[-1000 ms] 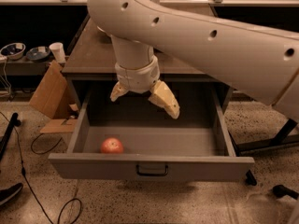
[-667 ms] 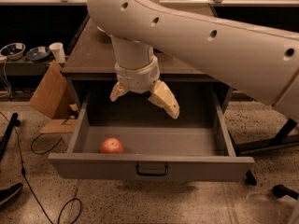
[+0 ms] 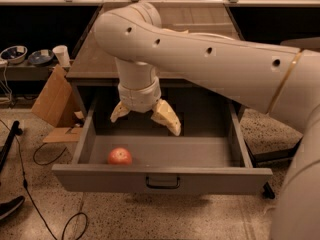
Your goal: Pick apple from top drawer and place on counter
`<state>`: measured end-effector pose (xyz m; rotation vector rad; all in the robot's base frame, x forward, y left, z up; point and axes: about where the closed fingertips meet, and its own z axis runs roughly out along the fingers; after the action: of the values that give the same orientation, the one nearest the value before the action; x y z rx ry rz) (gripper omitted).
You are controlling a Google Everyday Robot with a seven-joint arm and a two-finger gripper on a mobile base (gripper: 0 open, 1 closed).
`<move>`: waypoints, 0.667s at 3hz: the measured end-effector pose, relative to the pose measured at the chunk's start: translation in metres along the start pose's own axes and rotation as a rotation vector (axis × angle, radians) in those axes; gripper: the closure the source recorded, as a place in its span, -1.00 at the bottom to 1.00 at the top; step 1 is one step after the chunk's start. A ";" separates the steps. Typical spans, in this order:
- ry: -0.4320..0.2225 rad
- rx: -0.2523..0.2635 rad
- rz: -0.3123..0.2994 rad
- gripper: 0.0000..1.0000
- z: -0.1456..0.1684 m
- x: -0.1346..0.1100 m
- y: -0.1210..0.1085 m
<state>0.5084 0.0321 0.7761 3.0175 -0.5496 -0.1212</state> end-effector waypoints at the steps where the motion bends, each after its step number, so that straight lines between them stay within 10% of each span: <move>1: -0.044 0.003 -0.041 -1.00 0.030 -0.003 -0.007; 2: -0.073 0.012 -0.066 -1.00 0.057 -0.008 -0.013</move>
Offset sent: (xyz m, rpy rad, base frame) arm -0.0145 0.0176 -0.0886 0.0625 0.1018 0.0866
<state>0.5008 0.0440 0.7185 3.0543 -0.4578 -0.2339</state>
